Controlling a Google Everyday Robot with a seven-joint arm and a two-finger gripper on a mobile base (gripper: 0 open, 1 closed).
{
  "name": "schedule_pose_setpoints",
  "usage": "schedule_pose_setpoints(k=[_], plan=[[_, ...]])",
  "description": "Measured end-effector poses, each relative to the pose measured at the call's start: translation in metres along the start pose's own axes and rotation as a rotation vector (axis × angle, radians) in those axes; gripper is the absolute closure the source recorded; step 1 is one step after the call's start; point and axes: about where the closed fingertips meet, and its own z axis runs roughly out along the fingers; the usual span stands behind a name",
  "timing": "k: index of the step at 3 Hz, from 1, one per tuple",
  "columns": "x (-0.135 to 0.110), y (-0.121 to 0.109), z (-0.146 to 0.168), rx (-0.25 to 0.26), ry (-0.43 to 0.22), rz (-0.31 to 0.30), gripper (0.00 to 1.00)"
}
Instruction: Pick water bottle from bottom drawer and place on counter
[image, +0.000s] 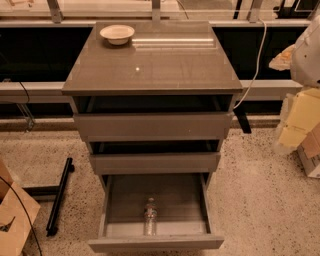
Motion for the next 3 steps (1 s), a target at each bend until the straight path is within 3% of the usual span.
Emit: schedule_pose_setpoints(k=[1,2,3], plan=[[0.000,0.000,0.000,0.000,0.000,0.000,0.00],[0.000,-0.005,0.011,0.019,0.012,0.045,0.00],[0.003,-0.017,0.043,0.042,0.052,0.135,0.00]])
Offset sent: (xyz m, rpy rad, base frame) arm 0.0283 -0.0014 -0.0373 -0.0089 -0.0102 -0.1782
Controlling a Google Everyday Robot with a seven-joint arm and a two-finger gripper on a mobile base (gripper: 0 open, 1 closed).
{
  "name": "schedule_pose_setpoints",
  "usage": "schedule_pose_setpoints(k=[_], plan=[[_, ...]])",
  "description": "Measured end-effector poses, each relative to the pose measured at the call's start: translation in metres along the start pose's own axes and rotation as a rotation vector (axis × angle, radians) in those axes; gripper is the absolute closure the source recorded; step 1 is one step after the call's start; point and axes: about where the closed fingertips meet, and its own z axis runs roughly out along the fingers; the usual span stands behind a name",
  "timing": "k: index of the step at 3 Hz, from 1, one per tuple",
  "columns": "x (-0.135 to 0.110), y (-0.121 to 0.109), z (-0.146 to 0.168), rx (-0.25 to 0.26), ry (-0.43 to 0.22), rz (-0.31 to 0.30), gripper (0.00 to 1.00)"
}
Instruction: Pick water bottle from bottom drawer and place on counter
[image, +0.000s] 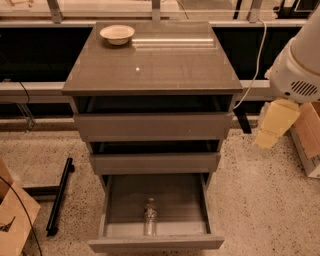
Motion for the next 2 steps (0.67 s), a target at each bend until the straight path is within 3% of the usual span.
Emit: schedule_pose_setpoints(k=[2], plan=[[0.0031,-0.0004,0.0084,0.000,0.023,0.074,0.00]])
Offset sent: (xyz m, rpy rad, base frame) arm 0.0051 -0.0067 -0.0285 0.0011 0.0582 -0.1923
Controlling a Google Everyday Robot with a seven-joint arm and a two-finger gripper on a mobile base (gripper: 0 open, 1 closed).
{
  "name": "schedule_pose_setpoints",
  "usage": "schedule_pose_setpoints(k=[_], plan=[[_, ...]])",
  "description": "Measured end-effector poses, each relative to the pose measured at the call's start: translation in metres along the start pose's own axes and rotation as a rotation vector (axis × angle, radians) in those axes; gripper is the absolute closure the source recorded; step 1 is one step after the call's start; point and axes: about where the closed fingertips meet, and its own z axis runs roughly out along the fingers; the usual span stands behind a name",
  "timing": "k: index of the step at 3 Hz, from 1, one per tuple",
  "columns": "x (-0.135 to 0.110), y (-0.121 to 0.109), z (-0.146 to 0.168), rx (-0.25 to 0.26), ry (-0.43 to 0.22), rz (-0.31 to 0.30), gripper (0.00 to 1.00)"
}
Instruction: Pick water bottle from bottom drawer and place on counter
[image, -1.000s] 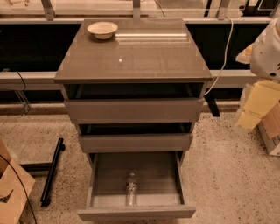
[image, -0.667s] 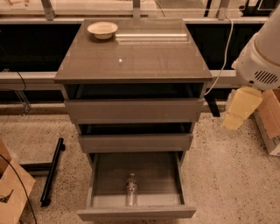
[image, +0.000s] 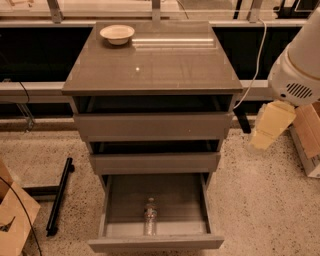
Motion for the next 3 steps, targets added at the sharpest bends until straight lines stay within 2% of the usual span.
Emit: schedule_pose_setpoints(k=[1,2,3], plan=[[-0.004,0.006,0.051,-0.072,-0.024,0.145,0.00],[-0.020,0.008,0.112,-0.122,-0.044,0.272,0.00],[-0.034,0.007,0.180,-0.141,-0.023,0.376,0.00]])
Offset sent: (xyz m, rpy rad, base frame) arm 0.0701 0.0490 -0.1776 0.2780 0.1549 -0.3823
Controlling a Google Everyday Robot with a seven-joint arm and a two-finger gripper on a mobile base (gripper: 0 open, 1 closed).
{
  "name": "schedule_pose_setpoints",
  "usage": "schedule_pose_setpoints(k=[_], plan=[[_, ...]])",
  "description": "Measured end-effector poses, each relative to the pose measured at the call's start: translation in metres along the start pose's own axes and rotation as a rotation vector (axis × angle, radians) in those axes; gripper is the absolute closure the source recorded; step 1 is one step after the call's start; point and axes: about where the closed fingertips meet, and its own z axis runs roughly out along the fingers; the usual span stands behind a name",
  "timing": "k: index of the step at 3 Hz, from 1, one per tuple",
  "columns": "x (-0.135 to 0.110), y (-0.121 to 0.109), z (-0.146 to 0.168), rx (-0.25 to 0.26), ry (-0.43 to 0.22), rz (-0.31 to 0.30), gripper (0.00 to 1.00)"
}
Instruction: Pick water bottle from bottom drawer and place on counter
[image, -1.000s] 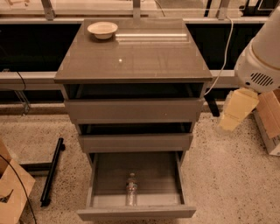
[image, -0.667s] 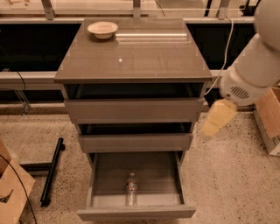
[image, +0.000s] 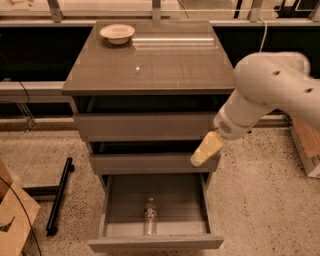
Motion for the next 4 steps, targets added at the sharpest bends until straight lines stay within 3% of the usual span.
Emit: schedule_pose_setpoints(k=[1,2,4], plan=[[-0.003,-0.002,0.011,0.002,-0.001,0.049,0.00],[0.005,-0.003,0.038,-0.008,0.055,0.112,0.00],[-0.006,-0.017,0.155,-0.070,0.094,0.321,0.00]])
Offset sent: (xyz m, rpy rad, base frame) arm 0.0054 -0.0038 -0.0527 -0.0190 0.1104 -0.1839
